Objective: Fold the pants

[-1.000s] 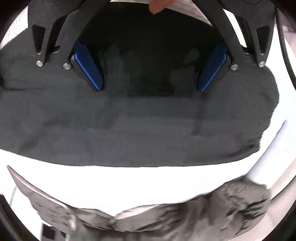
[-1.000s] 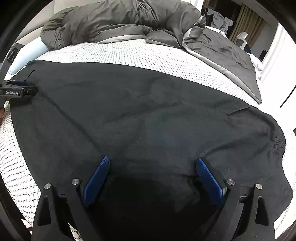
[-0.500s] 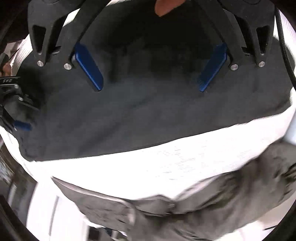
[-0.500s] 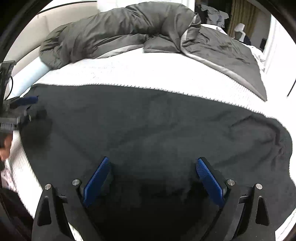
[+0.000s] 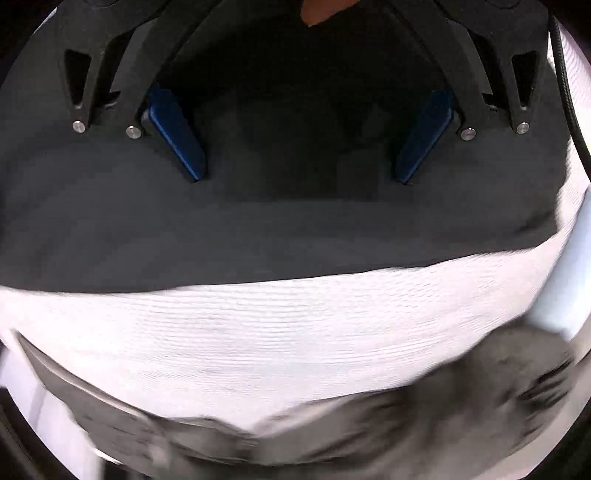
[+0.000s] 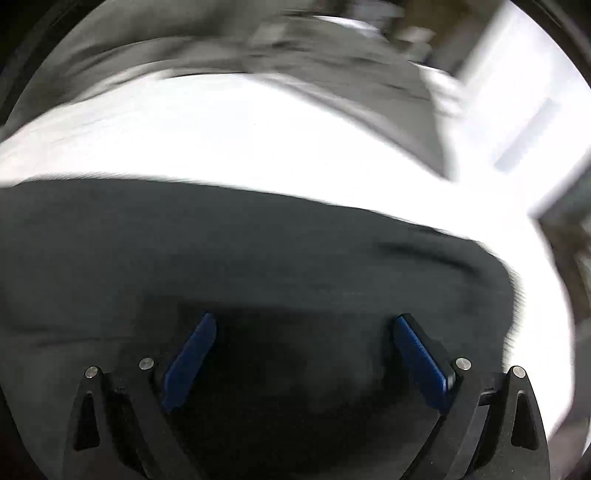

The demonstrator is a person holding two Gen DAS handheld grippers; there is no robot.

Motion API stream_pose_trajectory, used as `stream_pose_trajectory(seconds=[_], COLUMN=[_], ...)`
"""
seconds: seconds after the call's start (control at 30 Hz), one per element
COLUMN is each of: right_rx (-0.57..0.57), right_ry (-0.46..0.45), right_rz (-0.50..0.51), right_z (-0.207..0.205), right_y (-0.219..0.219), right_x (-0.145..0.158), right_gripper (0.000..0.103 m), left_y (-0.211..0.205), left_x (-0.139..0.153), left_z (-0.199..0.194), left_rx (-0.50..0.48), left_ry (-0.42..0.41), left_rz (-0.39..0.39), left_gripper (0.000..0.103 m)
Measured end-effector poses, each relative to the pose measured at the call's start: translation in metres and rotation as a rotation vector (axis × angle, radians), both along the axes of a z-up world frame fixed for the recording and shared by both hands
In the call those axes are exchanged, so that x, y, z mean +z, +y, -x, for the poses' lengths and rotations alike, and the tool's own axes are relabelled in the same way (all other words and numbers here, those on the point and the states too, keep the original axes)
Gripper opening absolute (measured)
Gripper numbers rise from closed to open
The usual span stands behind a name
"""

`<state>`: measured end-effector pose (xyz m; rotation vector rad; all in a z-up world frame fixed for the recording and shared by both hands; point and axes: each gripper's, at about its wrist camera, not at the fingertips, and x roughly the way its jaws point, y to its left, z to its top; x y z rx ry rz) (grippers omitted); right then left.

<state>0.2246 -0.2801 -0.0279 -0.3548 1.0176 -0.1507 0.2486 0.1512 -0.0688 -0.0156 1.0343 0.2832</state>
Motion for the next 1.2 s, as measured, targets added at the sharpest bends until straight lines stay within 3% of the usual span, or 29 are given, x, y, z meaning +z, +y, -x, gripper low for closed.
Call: stream_pose_trajectory(seconds=[0.07,0.13,0.23,0.33,0.43,0.57,0.67,0.73,0.83,0.93,1.07,1.13,1.2], right_rx=[-0.098,-0.113,-0.083,0.007,0.146,0.278,0.283,0.253,0.123,0.024,-0.058,-0.079,-0.077], right_ry=[-0.013,-0.011,-0.03,-0.063,-0.044,0.032,0.092,0.082,0.033,0.024,-0.013,-0.018,-0.028], right_rz=[-0.036,-0.132,-0.115,-0.176,-0.232,-0.206,-0.168,-0.147,-0.017,-0.028,0.044,0.005,-0.055], right_z=[-0.003,-0.002,0.001,0.003,-0.008,-0.029,-0.046,-0.048,-0.057,-0.062,-0.061,-0.052,-0.038], right_y=[-0.035,-0.049,-0.034,0.007,0.067,0.141,0.161,0.15,0.112,0.069,0.033,0.016,0.012], right_x=[0.0,0.002,0.016,0.034,0.035,0.006,-0.019,-0.021,-0.016,-0.014,-0.005,0.002,0.014], right_gripper=[0.097,0.097,0.097,0.097,0.097,0.097,0.097,0.097,0.098,0.098,0.098,0.098,0.098], left_y=[0.023,0.029,0.022,-0.006,-0.056,-0.099,-0.089,-0.067,-0.026,0.025,0.089,0.097,0.086], left_x=[0.0,0.004,0.015,0.029,0.03,0.012,-0.004,-0.004,-0.001,0.001,0.009,0.013,0.019], left_z=[0.007,0.012,0.015,0.009,-0.014,-0.046,-0.057,-0.06,-0.054,-0.045,-0.019,-0.009,0.001], left_rx=[0.009,0.032,0.035,-0.041,-0.139,-0.206,-0.189,-0.142,-0.083,0.037,0.208,0.255,0.223], left_ry=[-0.025,-0.026,-0.06,-0.097,-0.076,0.009,0.038,0.03,0.016,0.016,-0.023,-0.031,-0.038], left_rz=[0.084,0.071,0.096,0.122,0.092,0.041,0.063,0.065,0.022,-0.033,-0.014,-0.048,-0.027], left_gripper=[0.103,0.103,0.102,0.102,0.102,0.103,0.103,0.103,0.103,0.103,0.103,0.102,0.102])
